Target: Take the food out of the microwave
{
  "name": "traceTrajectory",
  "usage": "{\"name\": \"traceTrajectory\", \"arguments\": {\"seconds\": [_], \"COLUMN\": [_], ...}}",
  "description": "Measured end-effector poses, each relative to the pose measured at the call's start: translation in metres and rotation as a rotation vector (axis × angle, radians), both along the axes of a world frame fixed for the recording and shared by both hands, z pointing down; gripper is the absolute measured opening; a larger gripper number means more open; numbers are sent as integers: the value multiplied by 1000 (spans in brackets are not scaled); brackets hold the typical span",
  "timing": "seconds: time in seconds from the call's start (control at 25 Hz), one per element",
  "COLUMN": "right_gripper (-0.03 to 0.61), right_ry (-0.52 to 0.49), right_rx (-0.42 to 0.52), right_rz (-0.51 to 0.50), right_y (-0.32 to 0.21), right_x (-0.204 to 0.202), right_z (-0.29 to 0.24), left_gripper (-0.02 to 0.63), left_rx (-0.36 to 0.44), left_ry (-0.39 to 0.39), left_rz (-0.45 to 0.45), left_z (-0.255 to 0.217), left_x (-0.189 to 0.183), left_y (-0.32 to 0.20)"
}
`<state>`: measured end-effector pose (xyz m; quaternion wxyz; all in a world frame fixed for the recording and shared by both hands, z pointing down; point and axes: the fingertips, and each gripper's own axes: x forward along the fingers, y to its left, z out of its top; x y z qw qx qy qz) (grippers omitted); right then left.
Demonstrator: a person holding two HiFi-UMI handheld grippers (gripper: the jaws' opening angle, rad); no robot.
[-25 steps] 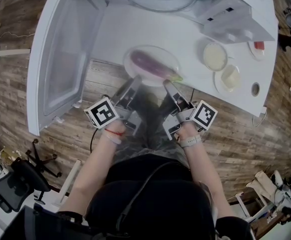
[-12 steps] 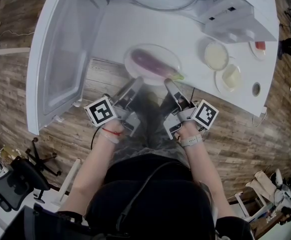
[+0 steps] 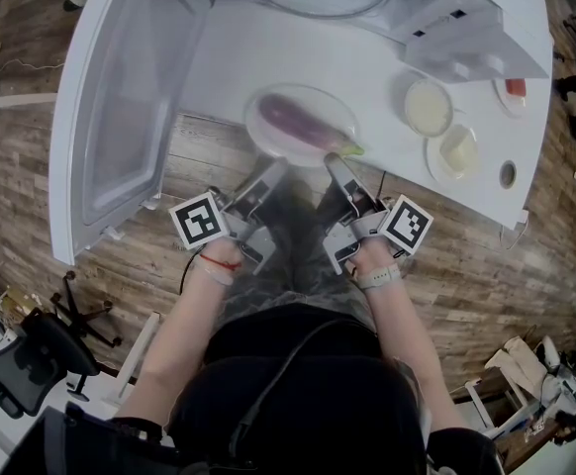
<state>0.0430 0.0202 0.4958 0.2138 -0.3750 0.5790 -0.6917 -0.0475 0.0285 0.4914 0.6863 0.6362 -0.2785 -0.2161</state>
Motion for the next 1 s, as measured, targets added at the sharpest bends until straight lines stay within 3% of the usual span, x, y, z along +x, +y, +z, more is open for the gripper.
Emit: {"name": "traceTrajectory", "arguments": {"seconds": [0.64, 1.0], "right_gripper": [38, 120], "right_ry": [5, -29], "right_rx": [17, 27], "right_rz": [-46, -86], "right_y": [2, 12], "right_x": [-3, -11], "right_z": [-1, -1], "left_gripper": [35, 35], "left_rx": [-40, -42], "left_ry": [87, 94], "left_rz": [-34, -34], "left_z": [-2, -2], "left_x": [1, 3], "left_y": [-2, -3]}}
